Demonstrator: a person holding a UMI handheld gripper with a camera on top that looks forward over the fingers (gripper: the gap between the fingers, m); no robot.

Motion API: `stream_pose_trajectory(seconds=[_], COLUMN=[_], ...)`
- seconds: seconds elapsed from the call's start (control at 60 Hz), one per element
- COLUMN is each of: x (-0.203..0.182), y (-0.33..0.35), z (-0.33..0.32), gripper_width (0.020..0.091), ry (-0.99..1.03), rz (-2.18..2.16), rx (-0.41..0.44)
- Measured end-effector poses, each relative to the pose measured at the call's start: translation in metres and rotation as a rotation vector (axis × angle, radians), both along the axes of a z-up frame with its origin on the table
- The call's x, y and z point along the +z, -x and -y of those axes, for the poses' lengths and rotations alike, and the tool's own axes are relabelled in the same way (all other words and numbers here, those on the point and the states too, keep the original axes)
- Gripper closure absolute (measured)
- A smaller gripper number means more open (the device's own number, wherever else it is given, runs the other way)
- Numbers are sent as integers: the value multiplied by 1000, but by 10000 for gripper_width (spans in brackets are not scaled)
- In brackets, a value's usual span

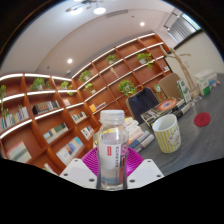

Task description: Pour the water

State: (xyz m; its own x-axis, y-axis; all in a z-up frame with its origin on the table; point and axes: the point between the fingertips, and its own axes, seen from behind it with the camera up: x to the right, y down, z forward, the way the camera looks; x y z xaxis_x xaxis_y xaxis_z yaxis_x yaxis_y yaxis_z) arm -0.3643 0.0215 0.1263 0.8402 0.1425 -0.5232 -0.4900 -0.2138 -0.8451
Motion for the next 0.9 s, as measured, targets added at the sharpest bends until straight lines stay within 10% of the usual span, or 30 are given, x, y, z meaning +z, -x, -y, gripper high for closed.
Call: stream_pose_trajectory(seconds=[0.9], x=[43], y=[-67], z=[-93], gripper_width=[765], ry=[93], rz=[-1588], rx=[-86])
